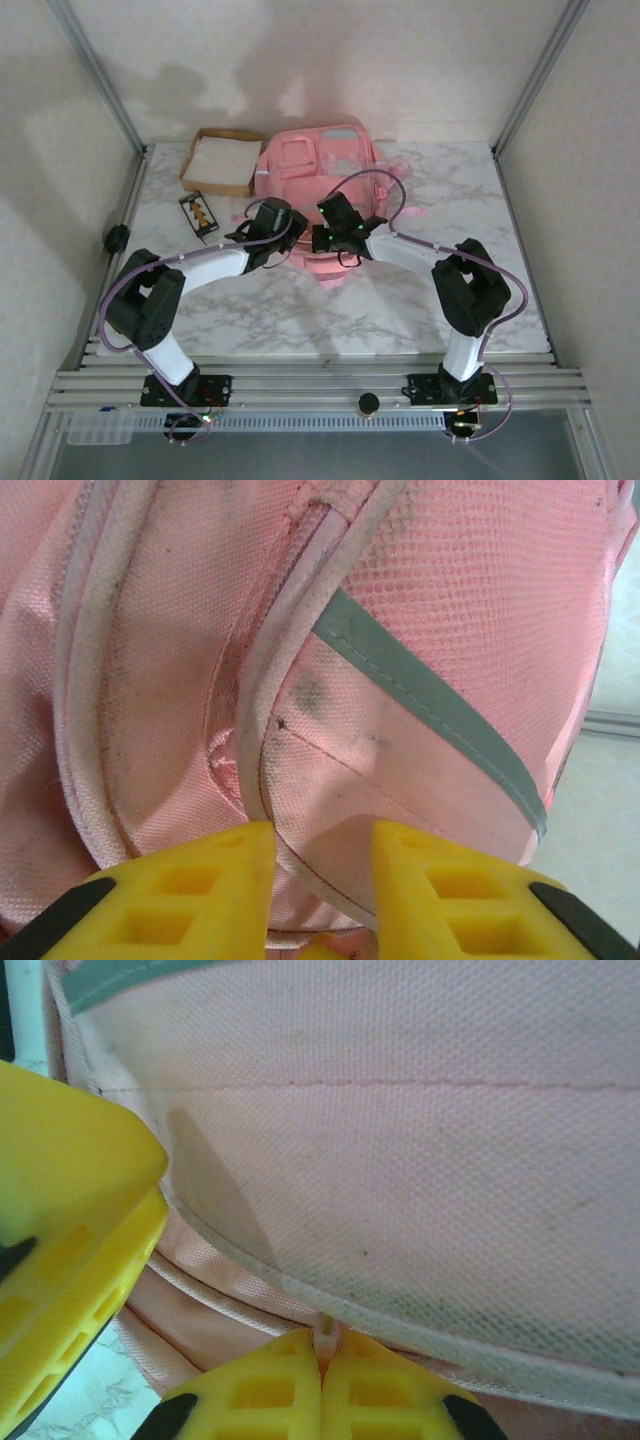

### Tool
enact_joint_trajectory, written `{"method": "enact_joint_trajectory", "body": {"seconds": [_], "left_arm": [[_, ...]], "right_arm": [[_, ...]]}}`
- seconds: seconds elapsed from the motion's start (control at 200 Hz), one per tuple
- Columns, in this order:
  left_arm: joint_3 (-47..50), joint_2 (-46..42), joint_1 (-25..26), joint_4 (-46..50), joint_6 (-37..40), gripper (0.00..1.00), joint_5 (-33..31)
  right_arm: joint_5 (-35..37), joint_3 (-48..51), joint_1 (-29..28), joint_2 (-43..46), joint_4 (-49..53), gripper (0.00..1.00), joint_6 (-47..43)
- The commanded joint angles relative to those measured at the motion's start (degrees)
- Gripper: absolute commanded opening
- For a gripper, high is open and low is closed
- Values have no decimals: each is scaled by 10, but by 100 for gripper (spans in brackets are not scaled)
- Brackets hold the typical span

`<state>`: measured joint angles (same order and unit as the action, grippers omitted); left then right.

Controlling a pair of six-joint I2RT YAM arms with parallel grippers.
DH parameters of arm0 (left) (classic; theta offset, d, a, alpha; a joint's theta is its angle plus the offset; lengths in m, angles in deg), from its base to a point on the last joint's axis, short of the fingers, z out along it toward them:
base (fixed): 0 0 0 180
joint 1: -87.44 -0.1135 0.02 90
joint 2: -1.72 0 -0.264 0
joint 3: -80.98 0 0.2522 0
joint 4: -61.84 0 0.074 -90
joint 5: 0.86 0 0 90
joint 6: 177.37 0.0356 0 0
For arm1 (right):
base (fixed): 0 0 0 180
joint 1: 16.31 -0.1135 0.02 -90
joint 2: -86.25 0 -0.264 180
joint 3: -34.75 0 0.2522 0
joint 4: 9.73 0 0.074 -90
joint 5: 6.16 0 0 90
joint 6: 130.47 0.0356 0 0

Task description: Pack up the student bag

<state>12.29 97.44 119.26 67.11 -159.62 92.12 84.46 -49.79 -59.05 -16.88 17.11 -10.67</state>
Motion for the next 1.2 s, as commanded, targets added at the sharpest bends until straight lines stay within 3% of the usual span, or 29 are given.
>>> {"method": "enact_joint_trajectory", "body": {"seconds": [0.0, 0.471, 0.876, 1.056, 1.197], "left_arm": [[-13, 18, 1, 33, 2, 32, -43], [-9, 36, -8, 89, 28, 31, -83], [-32, 38, -27, 120, 72, 31, -77], [-33, 22, -24, 98, 87, 37, -26], [-16, -11, -4, 70, 45, 44, -2]], "right_arm": [[28, 6, 2, 34, 4, 0, -8], [39, 76, 64, 104, 14, 0, -17], [45, 91, 109, 129, 32, 0, -52], [3, 104, 110, 144, 12, 0, -76], [-31, 113, 107, 140, -4, 0, -80]]}}
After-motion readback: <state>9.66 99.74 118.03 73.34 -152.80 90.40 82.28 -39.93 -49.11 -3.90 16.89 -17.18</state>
